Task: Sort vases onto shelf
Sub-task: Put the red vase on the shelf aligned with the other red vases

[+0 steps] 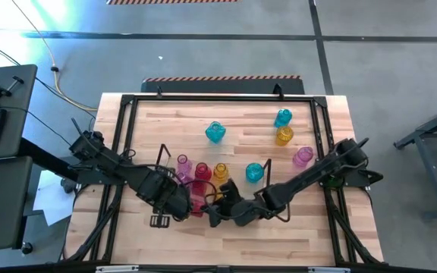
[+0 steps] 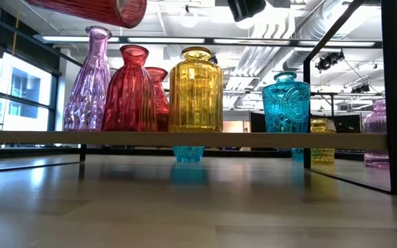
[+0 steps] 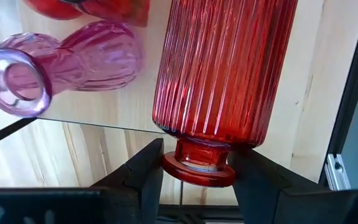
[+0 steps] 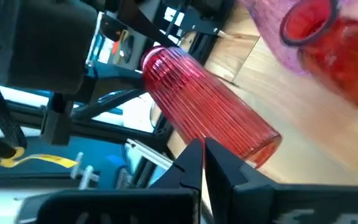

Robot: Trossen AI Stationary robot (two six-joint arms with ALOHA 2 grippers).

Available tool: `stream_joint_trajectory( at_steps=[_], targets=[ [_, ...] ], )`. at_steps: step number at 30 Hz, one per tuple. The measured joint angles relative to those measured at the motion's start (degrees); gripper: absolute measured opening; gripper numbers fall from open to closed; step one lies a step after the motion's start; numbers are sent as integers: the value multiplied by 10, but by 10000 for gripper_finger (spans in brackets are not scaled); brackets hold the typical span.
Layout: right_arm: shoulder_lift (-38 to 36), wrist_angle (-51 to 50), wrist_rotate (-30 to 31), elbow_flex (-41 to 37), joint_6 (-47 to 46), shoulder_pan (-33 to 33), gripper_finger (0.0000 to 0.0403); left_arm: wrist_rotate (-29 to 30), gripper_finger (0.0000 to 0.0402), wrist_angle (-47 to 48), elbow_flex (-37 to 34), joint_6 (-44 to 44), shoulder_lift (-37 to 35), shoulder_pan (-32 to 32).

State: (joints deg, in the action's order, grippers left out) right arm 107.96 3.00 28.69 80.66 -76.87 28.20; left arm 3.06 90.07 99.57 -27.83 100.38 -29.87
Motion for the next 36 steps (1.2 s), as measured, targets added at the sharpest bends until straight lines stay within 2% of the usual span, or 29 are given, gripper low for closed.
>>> stream_joint_trajectory(
  at_steps=[8, 17, 25, 36],
  targets=[
    [36, 53, 25, 0, -28, 8, 0, 16, 147, -15, 0, 35, 8, 7],
    [38, 23, 53, 0, -32, 10, 0, 21, 145, -43, 0, 87, 65, 10],
    [38, -18, 51, 0, -69, 28, 0, 31, 145, -7, 0, 94, 64, 22],
    [61, -27, 50, 0, -87, 30, 0, 35, 144, -10, 0, 100, 64, 44]
  ],
)
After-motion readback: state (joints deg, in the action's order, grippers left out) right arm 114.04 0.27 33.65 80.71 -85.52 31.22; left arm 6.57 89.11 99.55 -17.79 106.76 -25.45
